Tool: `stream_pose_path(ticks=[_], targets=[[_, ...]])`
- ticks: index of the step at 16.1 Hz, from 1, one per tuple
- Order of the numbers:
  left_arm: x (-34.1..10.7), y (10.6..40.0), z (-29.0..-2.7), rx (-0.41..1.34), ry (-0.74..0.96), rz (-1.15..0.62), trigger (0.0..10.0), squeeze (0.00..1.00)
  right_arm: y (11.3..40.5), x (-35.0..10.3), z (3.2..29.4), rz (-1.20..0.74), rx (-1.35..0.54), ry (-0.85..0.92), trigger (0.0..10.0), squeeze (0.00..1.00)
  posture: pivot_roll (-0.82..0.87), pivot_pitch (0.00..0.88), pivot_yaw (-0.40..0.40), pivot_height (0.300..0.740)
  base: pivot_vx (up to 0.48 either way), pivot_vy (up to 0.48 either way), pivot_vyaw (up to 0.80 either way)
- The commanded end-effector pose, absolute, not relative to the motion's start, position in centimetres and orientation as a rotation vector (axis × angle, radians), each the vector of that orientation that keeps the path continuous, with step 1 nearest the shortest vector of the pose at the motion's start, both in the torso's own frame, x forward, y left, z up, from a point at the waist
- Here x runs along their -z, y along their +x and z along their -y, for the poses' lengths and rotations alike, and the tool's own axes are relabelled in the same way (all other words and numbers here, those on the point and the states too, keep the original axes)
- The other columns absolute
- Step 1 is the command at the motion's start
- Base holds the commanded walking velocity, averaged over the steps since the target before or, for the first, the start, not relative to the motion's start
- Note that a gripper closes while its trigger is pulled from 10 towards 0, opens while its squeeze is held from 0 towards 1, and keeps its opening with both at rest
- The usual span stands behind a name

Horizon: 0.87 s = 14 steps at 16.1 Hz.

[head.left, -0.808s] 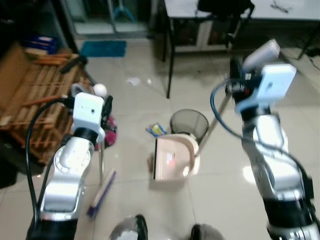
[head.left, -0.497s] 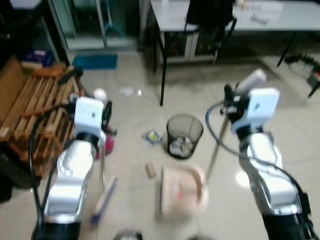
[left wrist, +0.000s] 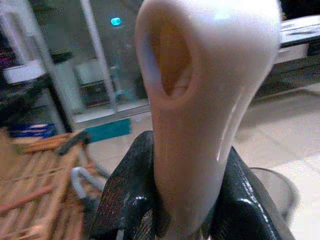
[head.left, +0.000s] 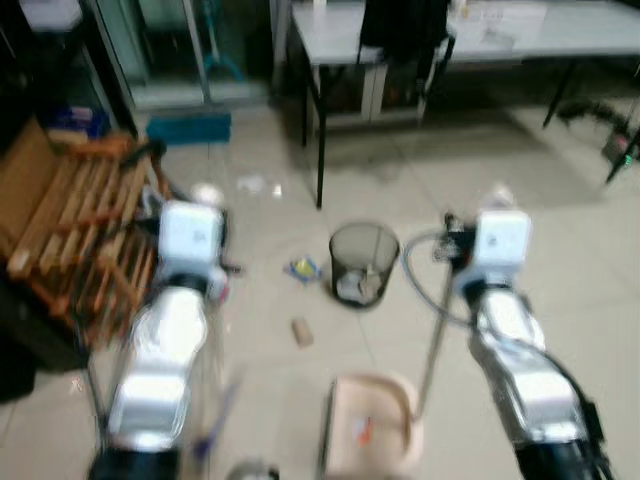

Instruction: Sweep floor

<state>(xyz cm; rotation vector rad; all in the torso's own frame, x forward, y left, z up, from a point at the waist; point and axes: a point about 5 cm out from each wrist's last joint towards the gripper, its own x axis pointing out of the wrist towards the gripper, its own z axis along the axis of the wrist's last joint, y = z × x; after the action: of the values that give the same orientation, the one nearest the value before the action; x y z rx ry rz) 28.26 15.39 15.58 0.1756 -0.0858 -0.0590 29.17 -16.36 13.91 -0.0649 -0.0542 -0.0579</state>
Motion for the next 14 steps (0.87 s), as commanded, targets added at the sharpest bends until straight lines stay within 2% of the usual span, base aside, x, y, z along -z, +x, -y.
stream_pose_path(ticks=[1,4,6,9,14], targets=[[-16.8,28.2,-15.6,0.050,0.180,0.150,10.0,0.00,29.2,-14.4,16.1,0.080,0.056,-0.063,10.0,0.00,0.01,0.037,0.002,0.740,0.000,0.000,0.00],[-17.3,28.5,-15.3,0.042,0.180,0.191,10.0,0.00,29.2,-14.5,15.7,0.080,0.034,-0.103,10.0,0.00,0.00,0.040,0.005,0.740,0.000,0.000,0.00],[-17.7,28.5,-15.4,0.032,0.168,0.205,10.0,0.00,29.3,-14.6,15.4,0.086,0.016,-0.117,10.0,0.00,0.00,0.044,0.002,0.740,0.298,0.000,0.00],[-17.9,28.4,-15.8,0.023,0.179,0.207,10.0,0.00,29.5,-14.6,15.5,0.090,0.030,-0.116,10.0,0.00,0.01,0.053,-0.001,0.740,0.351,0.000,0.80],[-17.7,28.6,-16.1,0.026,0.202,0.203,10.0,0.00,29.5,-15.1,16.2,0.123,0.105,-0.086,10.0,0.00,0.00,0.071,0.007,0.740,0.372,0.000,0.00]])
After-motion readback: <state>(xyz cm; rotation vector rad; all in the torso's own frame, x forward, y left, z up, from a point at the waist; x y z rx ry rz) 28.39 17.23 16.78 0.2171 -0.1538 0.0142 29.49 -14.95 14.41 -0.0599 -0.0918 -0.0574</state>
